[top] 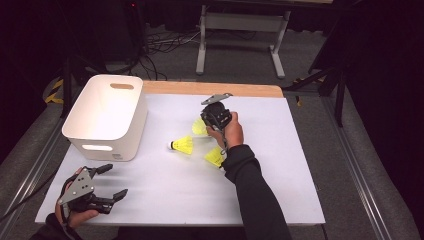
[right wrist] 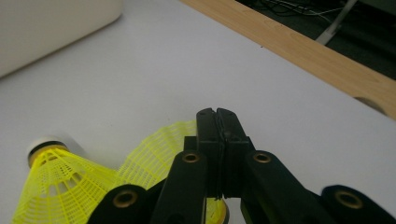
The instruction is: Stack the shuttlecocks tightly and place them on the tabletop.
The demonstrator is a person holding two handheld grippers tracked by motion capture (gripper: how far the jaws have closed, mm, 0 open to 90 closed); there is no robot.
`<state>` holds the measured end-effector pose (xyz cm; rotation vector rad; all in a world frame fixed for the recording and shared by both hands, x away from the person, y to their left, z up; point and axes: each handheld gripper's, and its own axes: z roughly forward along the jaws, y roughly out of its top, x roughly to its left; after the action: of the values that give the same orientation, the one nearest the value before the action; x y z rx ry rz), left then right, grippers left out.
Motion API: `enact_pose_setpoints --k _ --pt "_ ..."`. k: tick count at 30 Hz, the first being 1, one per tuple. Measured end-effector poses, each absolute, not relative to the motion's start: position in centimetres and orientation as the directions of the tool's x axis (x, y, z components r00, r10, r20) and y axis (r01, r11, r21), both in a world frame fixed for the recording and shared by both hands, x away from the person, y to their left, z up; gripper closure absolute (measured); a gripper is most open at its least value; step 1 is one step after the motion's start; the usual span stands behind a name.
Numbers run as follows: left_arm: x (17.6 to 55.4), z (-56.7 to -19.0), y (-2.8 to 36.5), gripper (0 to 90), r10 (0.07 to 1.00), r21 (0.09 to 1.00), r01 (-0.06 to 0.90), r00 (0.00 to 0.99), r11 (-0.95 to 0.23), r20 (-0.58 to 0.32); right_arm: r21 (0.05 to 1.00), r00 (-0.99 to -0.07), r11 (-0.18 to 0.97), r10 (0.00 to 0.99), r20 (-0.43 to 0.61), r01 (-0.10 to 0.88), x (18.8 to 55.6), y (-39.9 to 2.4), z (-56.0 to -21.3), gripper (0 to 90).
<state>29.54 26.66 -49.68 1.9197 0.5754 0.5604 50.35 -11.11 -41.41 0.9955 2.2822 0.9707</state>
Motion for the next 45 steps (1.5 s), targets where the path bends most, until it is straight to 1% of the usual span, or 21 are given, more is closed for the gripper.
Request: enact_pose_setpoints --k 1,2,4,5,6,8,10,13,17,22,29,36,40,41,42,43,45 --pt "29.5 -49.7 26.6 8.5 0.614 0.915 0.145 0.779 -0.376 0.129 0.764 -0.626 0.463 0.773 -0.101 0.449 50.4 -11.5 -41.6 89.6" --pt "29.5 -49.7 26.6 8.4 0.613 0.915 0.144 0.78 -0.377 0.129 0.773 -0.62 0.421 0.783 -0.046 0.475 50.6 -12.2 -42.2 89.3" --pt "29.5 -49.7 26.6 8.5 0.615 0.915 0.145 0.778 -0.377 0.13 0.775 -0.613 0.41 0.789 -0.037 0.481 50.6 -12.5 -42.5 89.0" --pt "29.5 -49.7 26.7 8.6 0.615 0.915 0.145 0.778 -0.376 0.13 0.793 -0.597 0.346 0.801 0.028 0.501 50.6 -13.3 -42.7 88.8" --pt "29.6 -49.7 26.7 8.6 0.614 0.915 0.145 0.778 -0.376 0.129 0.797 -0.586 0.331 0.81 0.036 0.506 50.7 -13.7 -42.7 88.0" --pt "29.6 -49.7 26.6 8.6 0.614 0.914 0.145 0.779 -0.378 0.131 0.797 -0.574 0.324 0.818 0.034 0.51 50.7 -13.9 -42.7 86.8" --pt "29.5 -49.7 26.6 8.6 0.612 0.915 0.142 0.78 -0.378 0.132 0.789 -0.568 0.325 0.822 0.036 0.521 50.8 -14.4 -42.8 83.5" --pt "29.5 -49.7 26.6 8.6 0.609 0.914 0.138 0.781 -0.382 0.137 0.786 -0.558 0.342 0.83 0.005 0.515 50.7 -15.1 -42.7 78.9" --pt "29.5 -49.7 26.5 8.6 0.607 0.913 0.138 0.783 -0.385 0.137 0.757 -0.569 0.41 0.82 -0.061 0.51 50.4 -16.4 -43.0 73.0" --pt "29.5 -49.7 26.4 8.6 0.606 0.911 0.139 0.784 -0.387 0.138 0.736 -0.573 0.435 0.816 -0.078 0.519 50.1 -17.6 -43.9 69.1" --pt "29.6 -49.8 26.3 8.6 0.602 0.908 0.142 0.787 -0.394 0.138 0.728 -0.552 0.402 0.833 -0.039 0.556 49.8 -20.1 -45.3 65.6" --pt "29.6 -49.9 26.3 8.6 0.597 0.907 0.144 0.791 -0.396 0.135 0.713 -0.537 0.396 0.843 -0.033 0.578 49.3 -21.5 -46.4 63.0" --pt "29.7 -50.0 26.2 8.6 0.596 0.903 0.149 0.792 -0.403 0.135 0.704 -0.537 0.404 0.843 -0.039 0.584 49.0 -21.9 -46.9 61.0" --pt "29.7 -50.0 26.2 8.6 0.595 0.902 0.151 0.792 -0.404 0.134 0.697 -0.532 0.411 0.845 -0.051 0.587 48.9 -22.0 -47.0 57.5" --pt "29.7 -50.0 26.2 8.6 0.596 0.901 0.152 0.792 -0.407 0.136 0.697 -0.532 0.411 0.845 -0.051 0.587 48.9 -22.0 -47.0 57.5" --pt "29.7 -50.1 26.2 8.6 0.596 0.9 0.152 0.791 -0.409 0.137 0.691 -0.53 0.417 0.846 -0.057 0.591 48.9 -22.0 -47.1 55.5" --pt "29.7 -50.1 26.2 8.7 0.596 0.901 0.153 0.792 -0.406 0.134 0.694 -0.531 0.418 0.845 -0.061 0.586 48.8 -22.2 -47.0 56.0"
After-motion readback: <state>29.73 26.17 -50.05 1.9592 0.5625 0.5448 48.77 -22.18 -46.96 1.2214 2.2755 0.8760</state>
